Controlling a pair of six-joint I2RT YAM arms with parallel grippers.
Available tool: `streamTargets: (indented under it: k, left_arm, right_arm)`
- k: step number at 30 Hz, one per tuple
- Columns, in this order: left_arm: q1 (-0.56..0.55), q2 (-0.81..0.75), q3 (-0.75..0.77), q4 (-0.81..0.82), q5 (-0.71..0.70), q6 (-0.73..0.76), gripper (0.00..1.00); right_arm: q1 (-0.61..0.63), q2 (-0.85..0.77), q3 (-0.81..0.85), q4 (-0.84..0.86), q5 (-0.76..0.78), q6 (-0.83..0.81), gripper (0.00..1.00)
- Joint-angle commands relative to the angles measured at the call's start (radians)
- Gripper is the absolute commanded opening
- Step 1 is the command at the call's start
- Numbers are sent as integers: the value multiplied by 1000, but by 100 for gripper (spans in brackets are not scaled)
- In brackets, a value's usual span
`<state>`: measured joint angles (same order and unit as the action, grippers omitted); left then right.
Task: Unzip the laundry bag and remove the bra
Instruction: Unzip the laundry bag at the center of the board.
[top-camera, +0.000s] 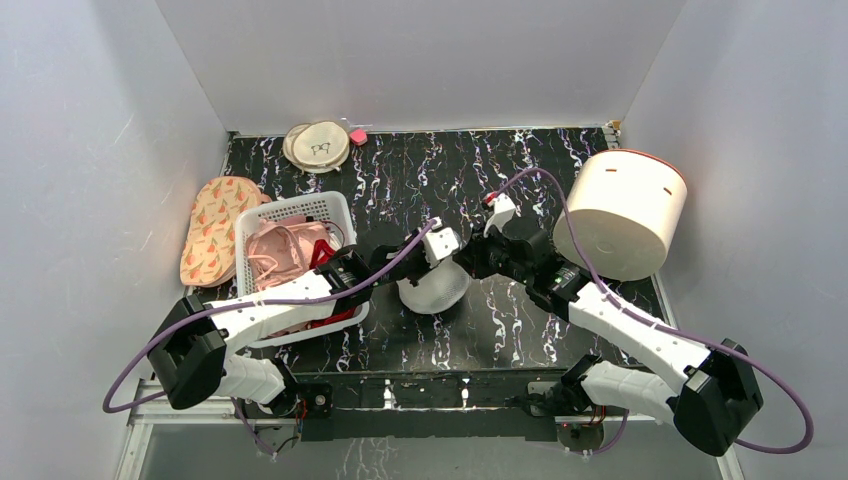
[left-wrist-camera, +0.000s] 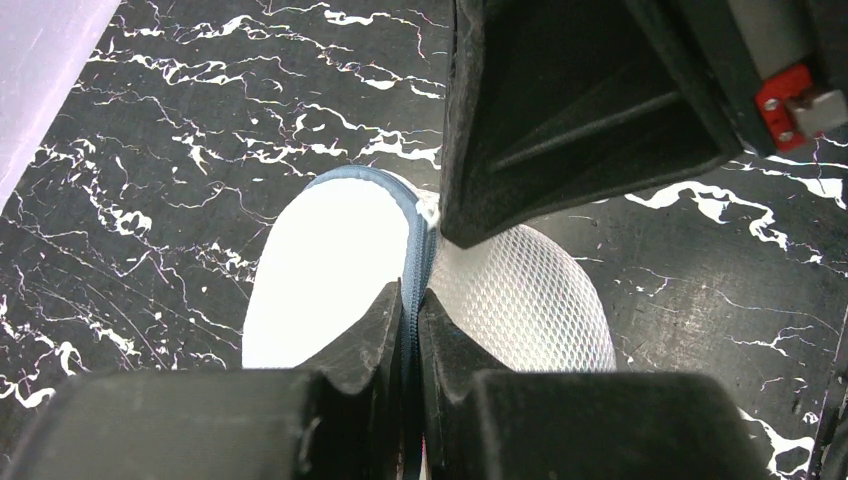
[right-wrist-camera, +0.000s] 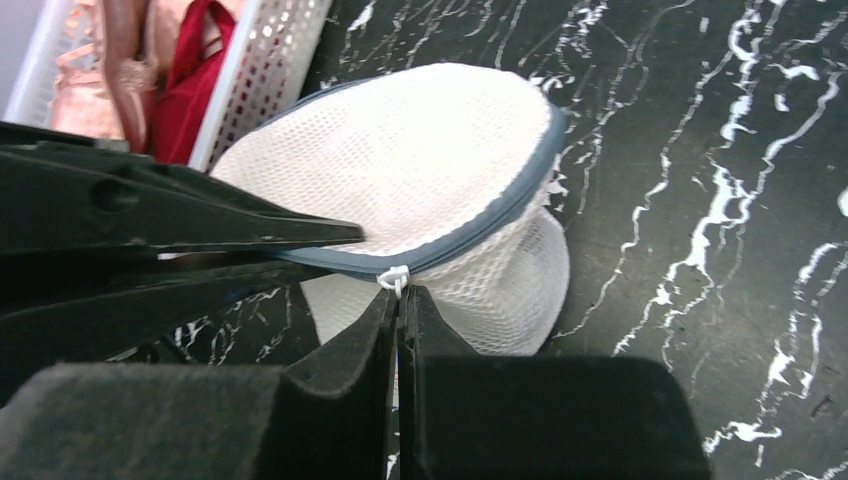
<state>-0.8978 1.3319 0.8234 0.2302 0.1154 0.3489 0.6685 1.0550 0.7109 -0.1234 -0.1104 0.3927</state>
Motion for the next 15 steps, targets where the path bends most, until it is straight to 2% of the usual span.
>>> streamTargets:
  k: [1, 8, 15]
  left_arm:
    - [2, -51, 14, 21, -39, 15, 2]
    - [3, -56, 11, 23, -54, 20, 0]
    - [2, -50, 14, 22, -61, 18, 0]
  right_arm:
    - [-15, 0, 47, -45, 145, 9, 0]
    - [-97, 12, 9, -50, 122, 42, 0]
    - [-190, -28, 3, -45, 31, 34, 0]
